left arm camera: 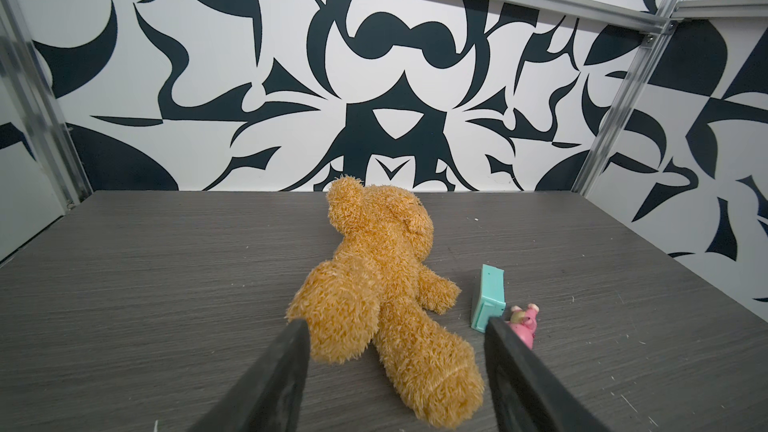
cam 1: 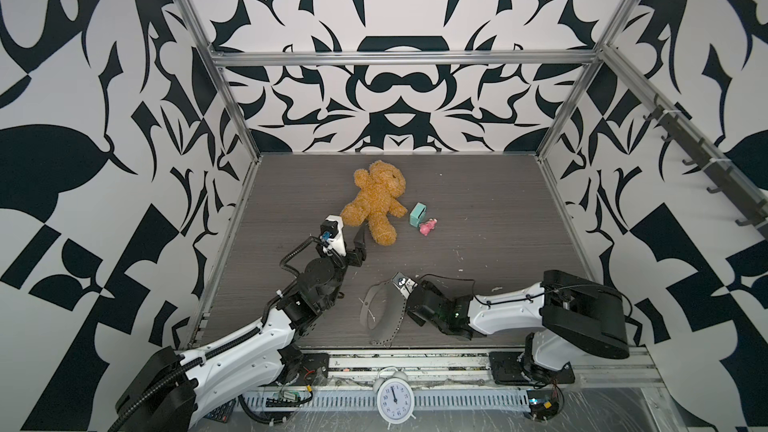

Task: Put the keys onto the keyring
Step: 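Lower the plate with keys onto the table nearer the robot with the right gripper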

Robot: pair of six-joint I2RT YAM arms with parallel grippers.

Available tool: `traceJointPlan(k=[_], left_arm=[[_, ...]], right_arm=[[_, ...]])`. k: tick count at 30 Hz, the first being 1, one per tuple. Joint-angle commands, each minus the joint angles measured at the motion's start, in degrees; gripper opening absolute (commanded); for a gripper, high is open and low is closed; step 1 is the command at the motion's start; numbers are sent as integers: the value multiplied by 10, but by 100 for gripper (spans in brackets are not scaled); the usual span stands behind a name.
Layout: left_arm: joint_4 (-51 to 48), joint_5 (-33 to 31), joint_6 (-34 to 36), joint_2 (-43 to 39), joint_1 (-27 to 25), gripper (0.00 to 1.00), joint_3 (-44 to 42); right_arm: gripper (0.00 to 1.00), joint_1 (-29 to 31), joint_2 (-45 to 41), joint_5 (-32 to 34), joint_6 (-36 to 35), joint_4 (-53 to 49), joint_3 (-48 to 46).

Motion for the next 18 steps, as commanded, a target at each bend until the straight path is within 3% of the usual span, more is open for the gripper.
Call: traceJointPlan(k=[1, 7, 12, 18], left_arm=[[14, 0, -8, -11, 2, 69, -13], [14, 4, -12, -9, 2, 69, -12], [13, 5, -14, -6, 2, 69, -11], [12, 1, -13, -7, 3, 69, -12]], right_arm=[[0, 6, 31, -30, 16, -12, 22], [0, 8, 28, -9, 23, -42, 31], [12, 10, -12, 16, 27, -73, 18], [16, 10, -54, 47, 28, -87, -5]])
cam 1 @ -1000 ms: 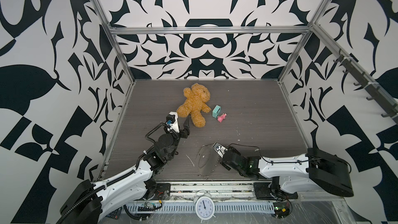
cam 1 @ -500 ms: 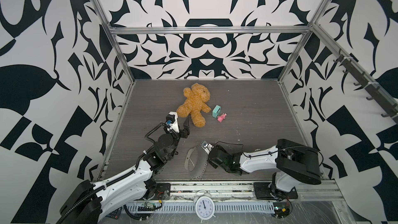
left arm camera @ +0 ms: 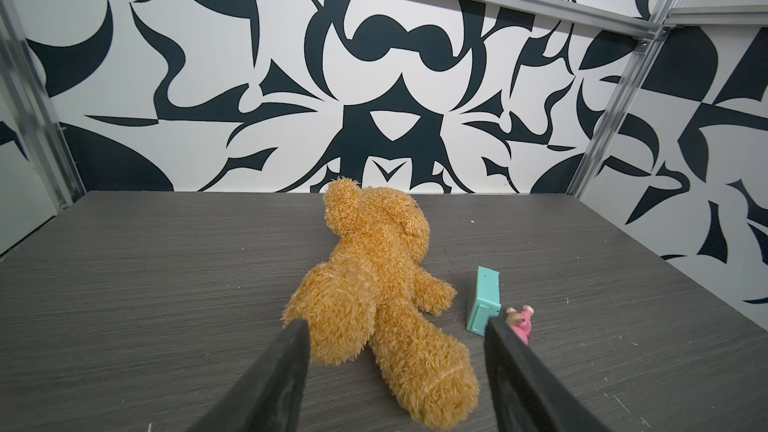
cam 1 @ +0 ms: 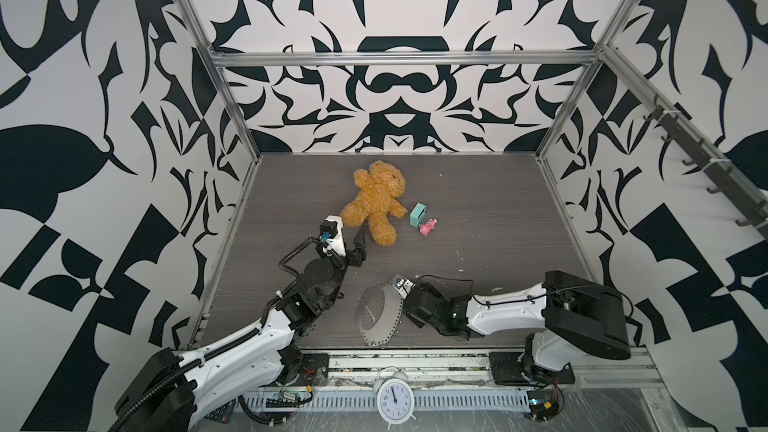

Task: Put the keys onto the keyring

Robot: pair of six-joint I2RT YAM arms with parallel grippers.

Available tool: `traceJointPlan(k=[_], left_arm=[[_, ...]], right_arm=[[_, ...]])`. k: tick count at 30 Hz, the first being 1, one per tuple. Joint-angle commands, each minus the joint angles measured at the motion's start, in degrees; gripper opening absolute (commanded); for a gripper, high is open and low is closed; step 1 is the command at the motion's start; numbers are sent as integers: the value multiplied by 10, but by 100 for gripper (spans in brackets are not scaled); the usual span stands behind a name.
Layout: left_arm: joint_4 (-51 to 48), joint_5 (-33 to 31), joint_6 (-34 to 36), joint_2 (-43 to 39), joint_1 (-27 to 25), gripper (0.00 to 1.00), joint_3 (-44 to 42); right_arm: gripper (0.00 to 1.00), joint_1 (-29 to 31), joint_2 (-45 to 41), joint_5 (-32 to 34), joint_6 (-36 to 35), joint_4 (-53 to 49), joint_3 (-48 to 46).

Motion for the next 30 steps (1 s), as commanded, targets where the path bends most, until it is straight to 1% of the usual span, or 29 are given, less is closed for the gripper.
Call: traceJointPlan(k=[1, 8, 10, 12, 16, 17, 18, 20, 21, 23, 24, 26, 27, 29, 30], left_arm=[[12, -4, -9, -3, 2, 69, -12], [13, -6, -8, 0, 2, 69, -10], [14, -6, -5, 1, 2, 70, -10], [14, -11, -2, 1, 2, 70, -10], [16, -30, 14, 4, 3, 71, -10], [18, -38, 24, 8, 4, 71, -9], [19, -42, 34, 13, 6, 71, -8], [10, -61, 53, 24, 9, 71, 4], [-1, -73, 67, 31, 10, 71, 12], [-2, -98, 96, 47, 18, 73, 22], [5, -110, 111, 54, 24, 74, 22], [33, -119, 129, 66, 53, 74, 6], [46, -119, 134, 70, 68, 74, -1], [54, -132, 135, 76, 106, 77, -13], [53, -142, 132, 77, 121, 78, -17]], right_arm=[[17, 3, -30, 31, 11, -22, -11], [18, 3, -89, 41, 8, -29, -18], [21, 4, -121, 46, 6, -28, -20], [32, 3, -163, 71, -2, -29, -21], [63, -6, -260, 138, -36, -18, -19], [70, -22, -289, 143, -45, -13, -17], [74, -45, -320, 136, -50, -11, -14], [76, -108, -377, 100, -51, -5, -16], [77, -145, -405, 92, -56, 6, -24], [81, -204, -441, 106, -85, 43, -51], [83, -231, -454, 121, -107, 69, -68], [86, -300, -466, 139, -146, 126, -114], [86, -334, -468, 135, -148, 133, -127], [86, -408, -456, 100, -152, 131, -154], [86, -432, -447, 98, -134, 132, -160]])
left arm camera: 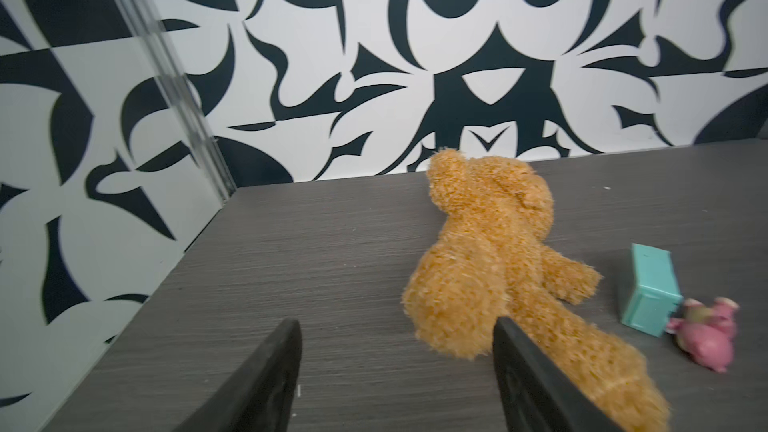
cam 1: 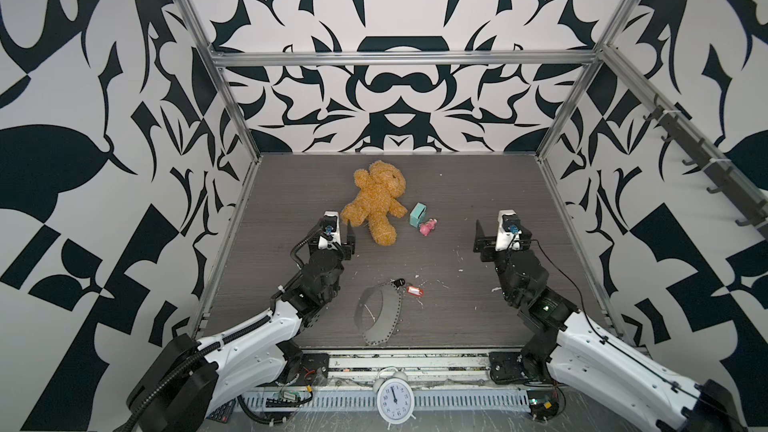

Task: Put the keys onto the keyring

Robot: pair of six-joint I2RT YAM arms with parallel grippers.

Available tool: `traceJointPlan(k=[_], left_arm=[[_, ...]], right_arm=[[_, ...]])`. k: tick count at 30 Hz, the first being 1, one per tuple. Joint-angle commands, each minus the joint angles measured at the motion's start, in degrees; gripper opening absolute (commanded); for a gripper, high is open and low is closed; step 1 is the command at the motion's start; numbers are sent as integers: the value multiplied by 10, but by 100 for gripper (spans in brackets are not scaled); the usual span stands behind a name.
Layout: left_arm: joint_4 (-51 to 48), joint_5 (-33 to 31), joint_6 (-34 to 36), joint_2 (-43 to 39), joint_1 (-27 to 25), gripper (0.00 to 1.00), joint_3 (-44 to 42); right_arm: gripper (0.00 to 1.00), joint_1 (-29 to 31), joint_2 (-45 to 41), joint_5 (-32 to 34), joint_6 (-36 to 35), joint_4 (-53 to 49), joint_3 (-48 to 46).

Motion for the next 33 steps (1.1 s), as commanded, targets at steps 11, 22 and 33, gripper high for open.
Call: traceJointPlan(k=[11, 22, 33], left_arm=[[144, -15, -33, 182, 147, 84, -36], [155, 66, 38, 234, 175, 90, -3], [277, 140, 77, 319, 205, 93, -16]], right_arm=[[88, -103, 303, -40, -120, 382, -99], [88, -119, 355, -91, -145, 375, -63], [88, -196, 441, -252, -67, 513, -91]])
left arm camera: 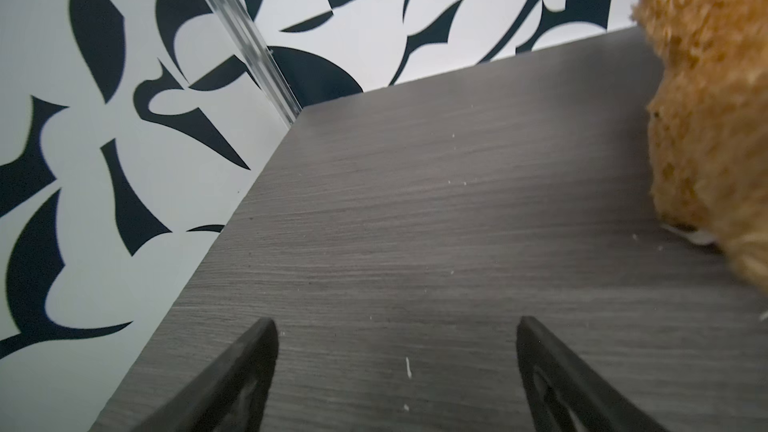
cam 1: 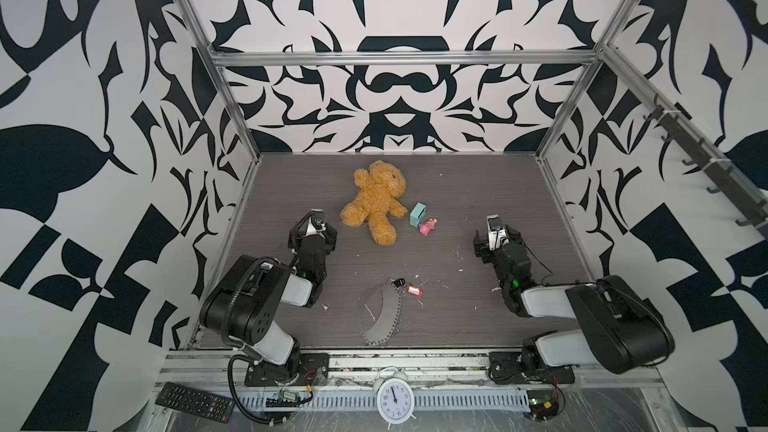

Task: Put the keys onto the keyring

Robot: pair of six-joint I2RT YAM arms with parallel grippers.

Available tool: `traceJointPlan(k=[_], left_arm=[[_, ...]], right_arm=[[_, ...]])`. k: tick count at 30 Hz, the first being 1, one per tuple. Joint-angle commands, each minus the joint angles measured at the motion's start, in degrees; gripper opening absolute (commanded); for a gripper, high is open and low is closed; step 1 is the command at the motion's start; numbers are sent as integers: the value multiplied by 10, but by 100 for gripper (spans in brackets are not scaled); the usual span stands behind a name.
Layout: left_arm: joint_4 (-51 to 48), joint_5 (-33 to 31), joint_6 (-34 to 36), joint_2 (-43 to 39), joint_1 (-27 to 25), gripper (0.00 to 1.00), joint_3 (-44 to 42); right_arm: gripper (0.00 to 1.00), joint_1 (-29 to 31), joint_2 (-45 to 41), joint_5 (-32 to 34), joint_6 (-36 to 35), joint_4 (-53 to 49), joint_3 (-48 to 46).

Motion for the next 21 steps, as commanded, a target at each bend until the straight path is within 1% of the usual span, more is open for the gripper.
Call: traceJointPlan(k=[1, 2, 4, 6, 9, 10, 12, 13, 14, 15, 16, 17, 18, 20, 21], left_arm=[[2, 41, -16, -35, 20, 93, 1], [-5, 57, -28, -38, 32, 93, 2], [17, 70, -47, -30, 54, 93, -4], [11, 90, -56, -30, 65, 93, -4], [-5, 102, -62, -30, 73, 94, 2], [-6, 108, -64, -28, 75, 94, 3], [-3, 119, -61, -7, 76, 94, 8], [22, 115, -49, 10, 76, 94, 11], [25, 116, -52, 9, 76, 94, 10], [-2, 118, -60, -1, 76, 94, 13], [-27, 120, -64, -10, 77, 94, 18], [-27, 121, -65, -9, 78, 94, 19], [-14, 119, -62, -4, 78, 94, 17], [0, 118, -59, 1, 78, 99, 15], [-8, 119, -61, -2, 78, 99, 16]], right_arm=[[88, -28, 57, -36, 45, 108, -12], [88, -43, 75, -36, 64, 137, -17], [89, -71, 91, -21, 101, 186, -33], [88, -94, 82, -15, 135, 181, -40], [88, -101, 87, -21, 136, 175, -32], [88, -101, 84, -30, 133, 160, -26], [87, -101, 64, -77, 125, 79, 1], [90, -100, 53, -102, 113, 26, 20], [98, -100, 50, -128, 103, -7, 38], [99, -100, 55, -140, 97, -17, 49], [99, -99, 60, -137, 97, -23, 57], [99, -100, 57, -119, 101, -38, 62], [99, -100, 53, -84, 111, -47, 64], [99, -100, 52, 50, 164, -31, 57], [100, -99, 54, 40, 158, -14, 45]])
